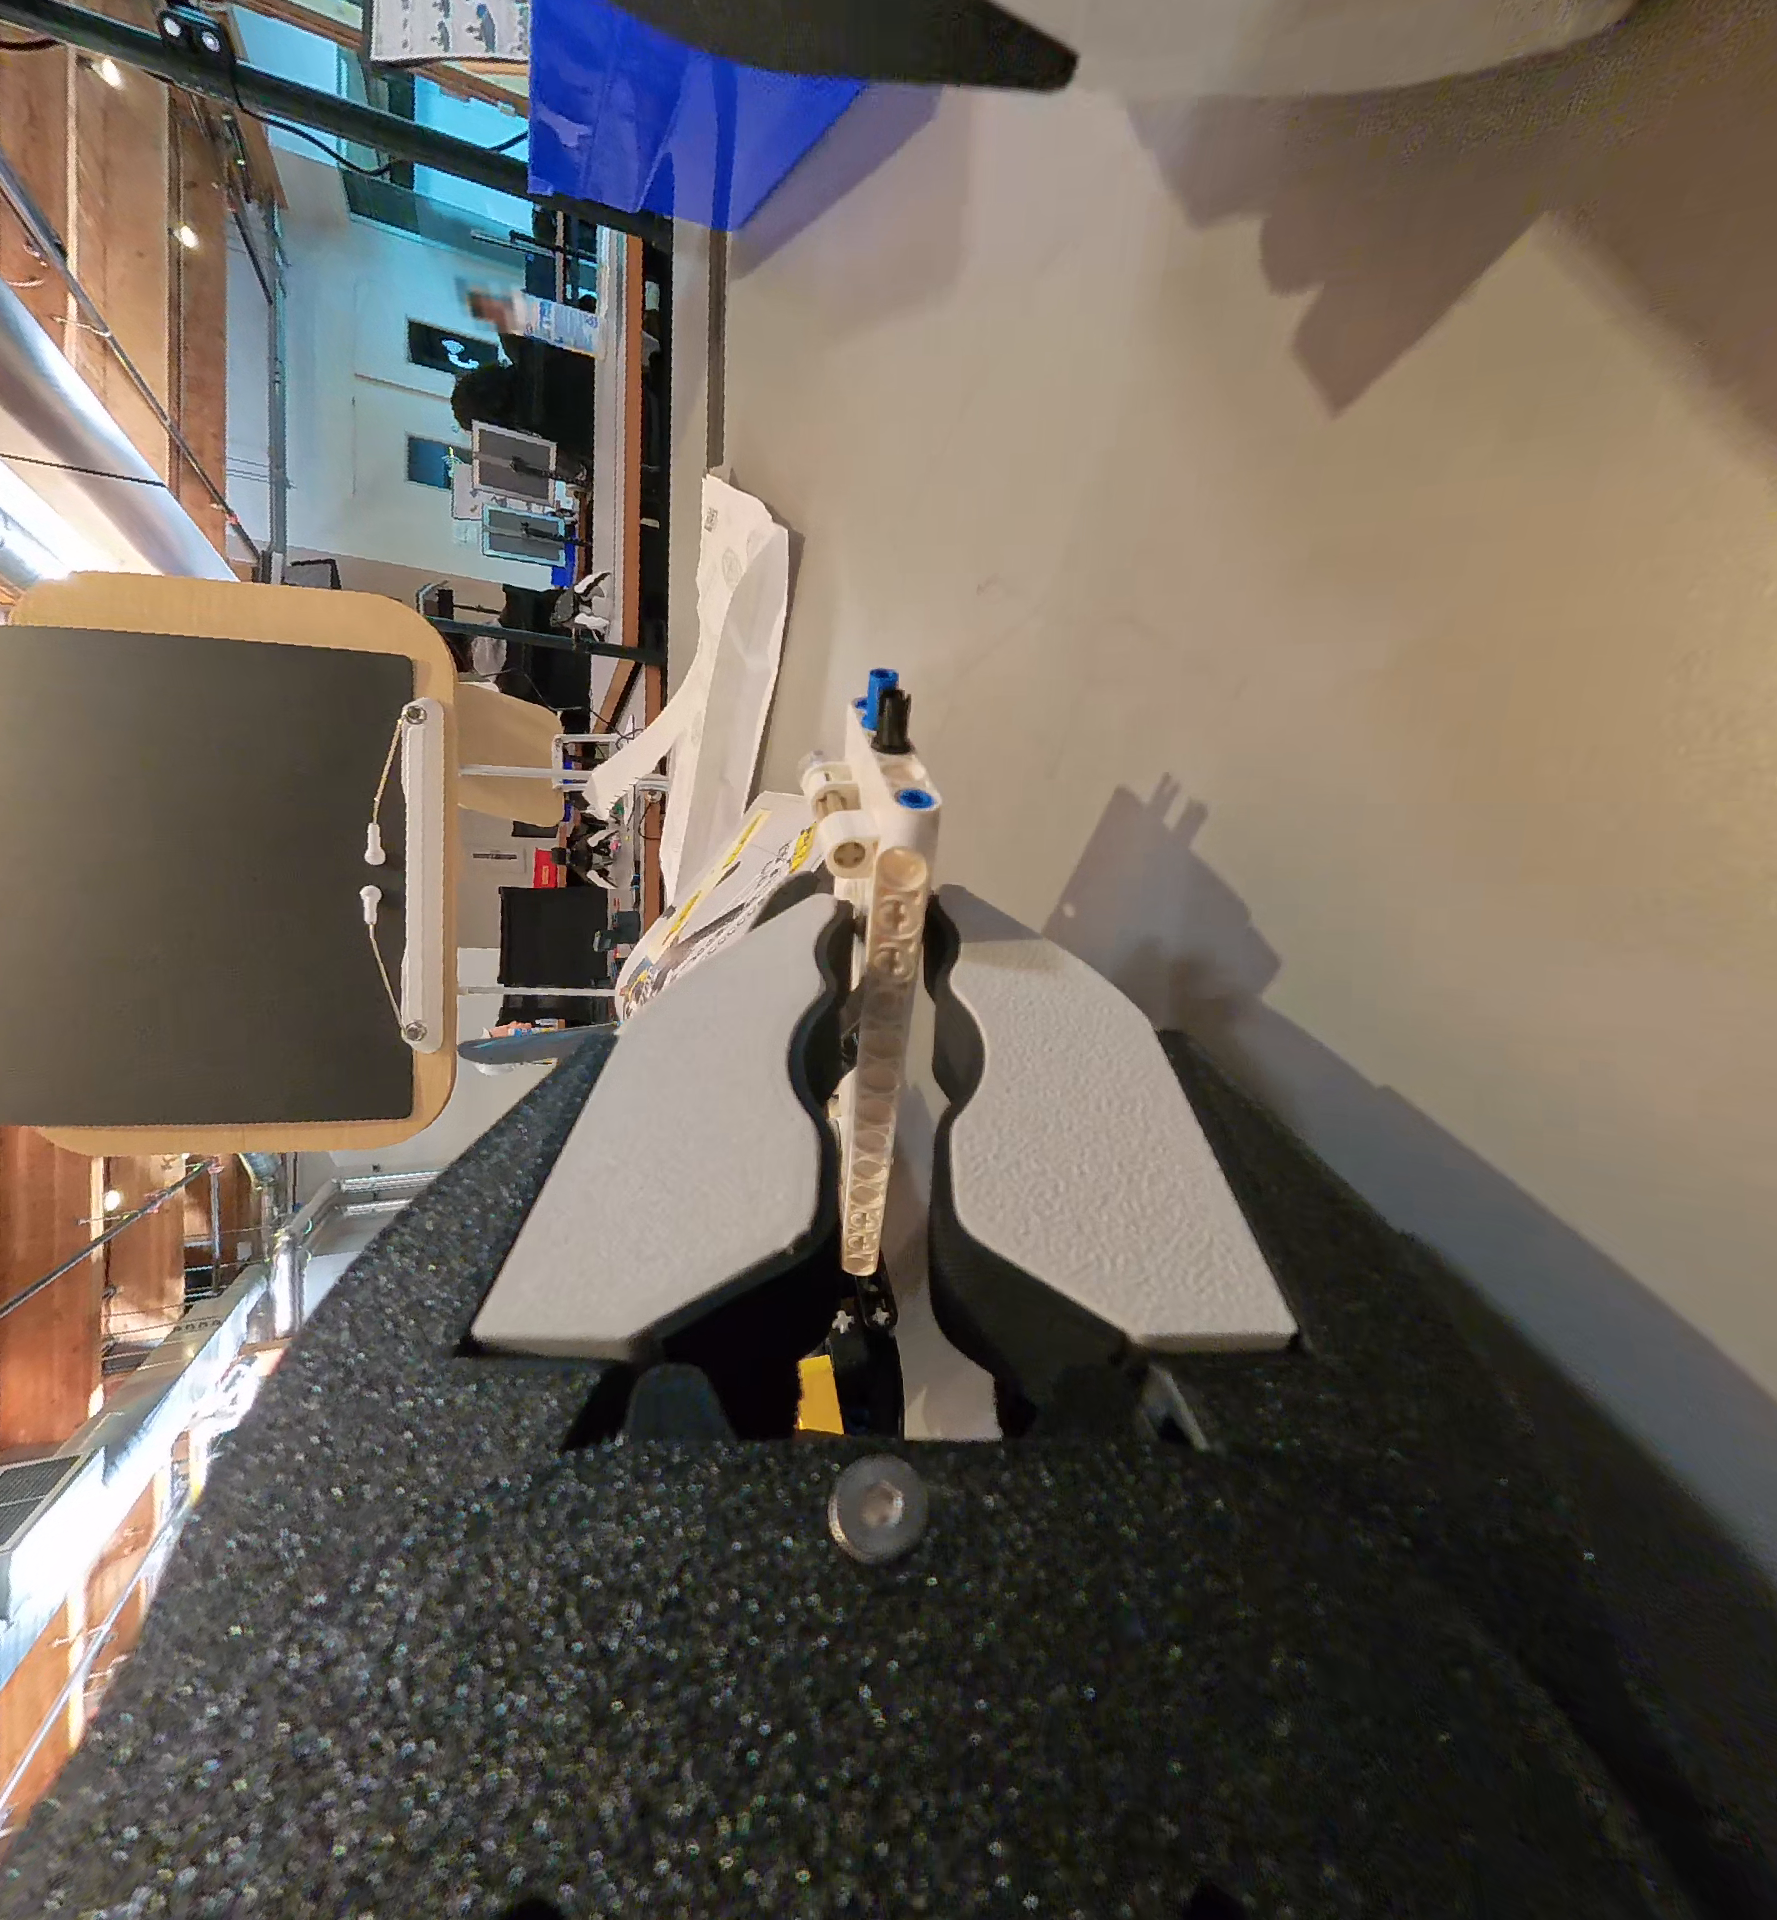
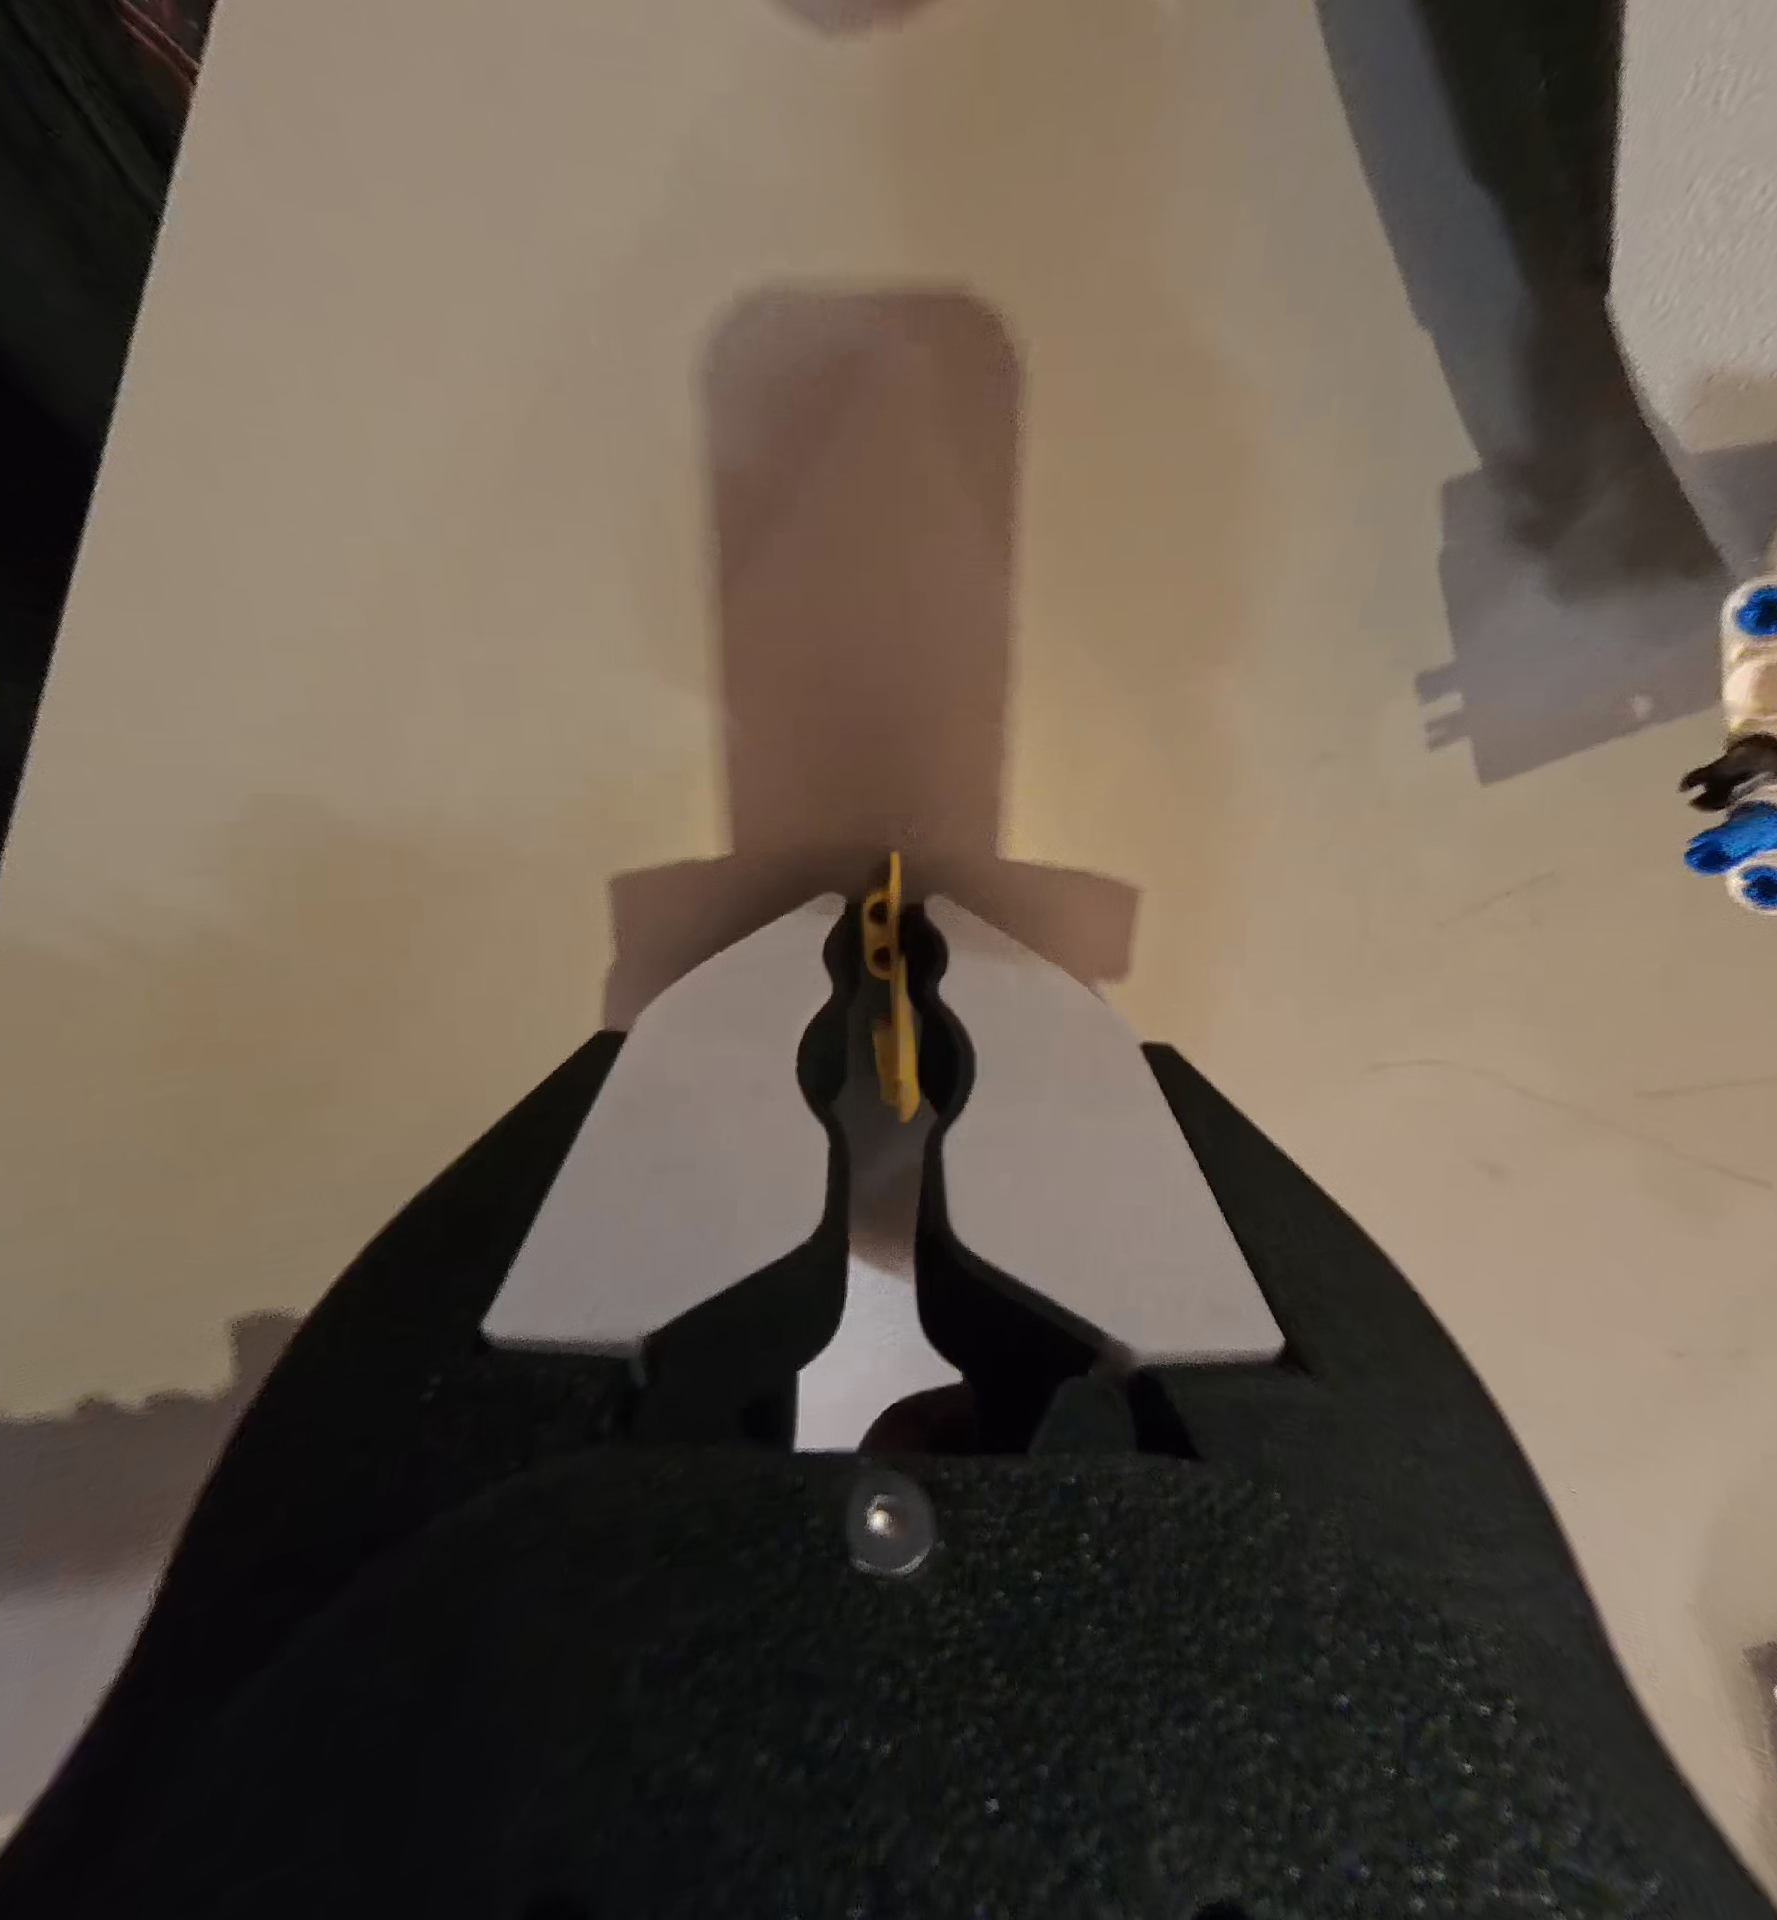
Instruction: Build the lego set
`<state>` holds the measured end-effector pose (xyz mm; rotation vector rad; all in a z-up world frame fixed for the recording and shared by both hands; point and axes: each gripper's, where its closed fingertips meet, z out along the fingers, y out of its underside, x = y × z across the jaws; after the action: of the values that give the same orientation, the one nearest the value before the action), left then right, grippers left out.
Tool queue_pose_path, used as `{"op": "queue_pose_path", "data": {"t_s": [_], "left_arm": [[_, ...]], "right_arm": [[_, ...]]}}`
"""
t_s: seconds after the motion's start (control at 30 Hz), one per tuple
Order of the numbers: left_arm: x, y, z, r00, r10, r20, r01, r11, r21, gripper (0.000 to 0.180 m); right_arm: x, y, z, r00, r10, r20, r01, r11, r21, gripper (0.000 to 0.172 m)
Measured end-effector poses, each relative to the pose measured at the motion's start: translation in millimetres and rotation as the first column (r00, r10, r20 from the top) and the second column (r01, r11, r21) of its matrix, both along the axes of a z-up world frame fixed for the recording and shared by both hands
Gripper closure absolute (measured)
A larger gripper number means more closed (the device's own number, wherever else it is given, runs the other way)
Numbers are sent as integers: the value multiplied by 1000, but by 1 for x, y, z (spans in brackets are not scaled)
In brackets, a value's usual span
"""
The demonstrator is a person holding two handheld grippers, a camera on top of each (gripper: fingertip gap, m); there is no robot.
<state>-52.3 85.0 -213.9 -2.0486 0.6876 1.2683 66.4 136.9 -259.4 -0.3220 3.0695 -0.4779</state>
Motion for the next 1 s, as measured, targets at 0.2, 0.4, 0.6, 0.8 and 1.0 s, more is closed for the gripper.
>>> {"op": "queue_pose_path", "data": {"t_s": [0.2,0.4,0.6,0.8,1.0], "left_arm": [[0,1,6,1000,5,-22,-4,1000,31,170],[-2,1,24,997,46,-56,-39,991,129,172],[0,4,28,993,70,-92,-55,986,157,173],[1,8,21,987,93,-134,-77,990,121,173],[3,12,19,980,111,-165,-95,990,106,173]], "right_arm": [[-12,-6,1,977,-212,-12,211,977,-43,165],[-58,-32,43,651,-657,379,753,498,-430,165],[-86,-14,69,158,-292,943,943,-237,-232,165],[-85,-14,75,91,-125,988,906,-402,-135,165],[-87,-16,76,58,4,998,868,-494,-48,165]]}}
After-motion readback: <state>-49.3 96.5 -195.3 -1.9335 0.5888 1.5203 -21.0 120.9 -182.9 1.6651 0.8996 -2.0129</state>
